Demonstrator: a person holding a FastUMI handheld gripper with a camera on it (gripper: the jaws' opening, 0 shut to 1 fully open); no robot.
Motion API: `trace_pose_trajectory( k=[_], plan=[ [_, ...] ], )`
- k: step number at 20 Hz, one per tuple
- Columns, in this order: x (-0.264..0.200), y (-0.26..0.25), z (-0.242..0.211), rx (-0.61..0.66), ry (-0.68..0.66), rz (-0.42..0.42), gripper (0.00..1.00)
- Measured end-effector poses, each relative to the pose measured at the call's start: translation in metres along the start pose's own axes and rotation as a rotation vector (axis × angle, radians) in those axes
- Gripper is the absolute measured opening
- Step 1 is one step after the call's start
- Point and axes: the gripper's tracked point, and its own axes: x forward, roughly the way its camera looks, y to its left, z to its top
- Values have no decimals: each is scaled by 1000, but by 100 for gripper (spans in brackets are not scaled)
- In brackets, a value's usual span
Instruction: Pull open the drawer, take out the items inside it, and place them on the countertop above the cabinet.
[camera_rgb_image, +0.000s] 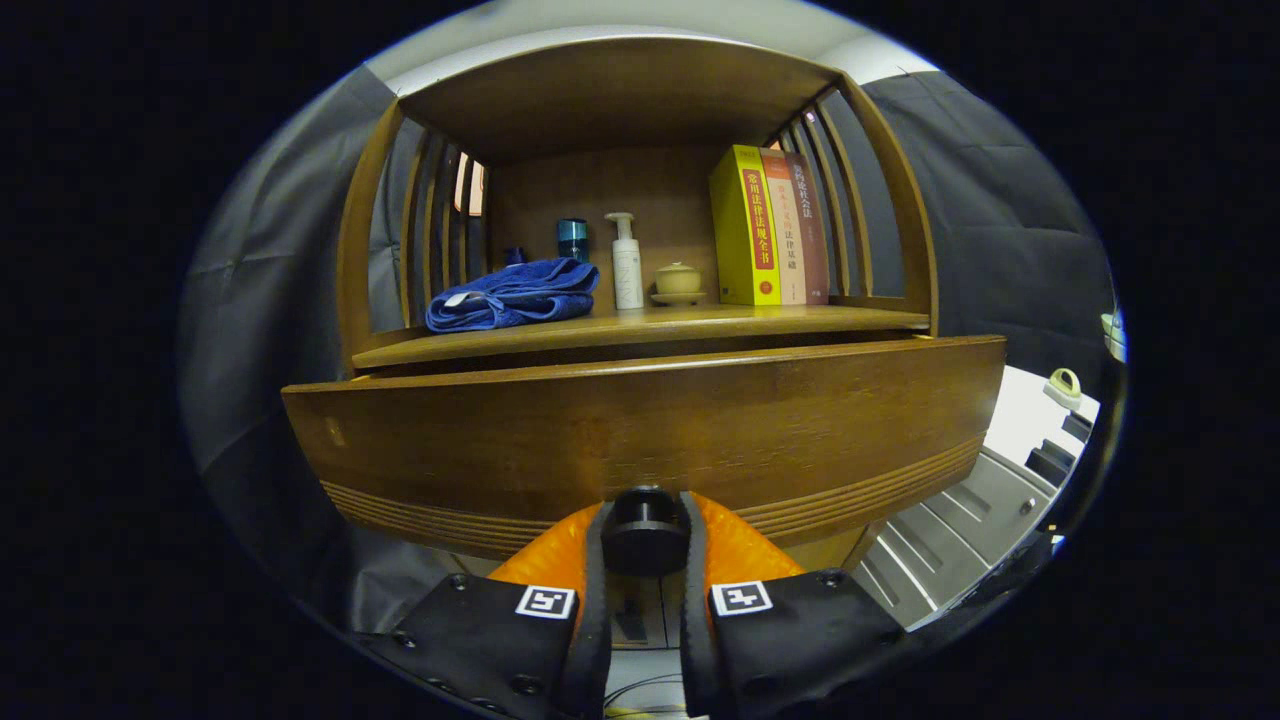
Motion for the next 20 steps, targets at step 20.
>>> trace_pose_trajectory(
  k=[20],
  plan=[
    [-80, 0, 47, -38, -151, 39, 64]
  ],
)
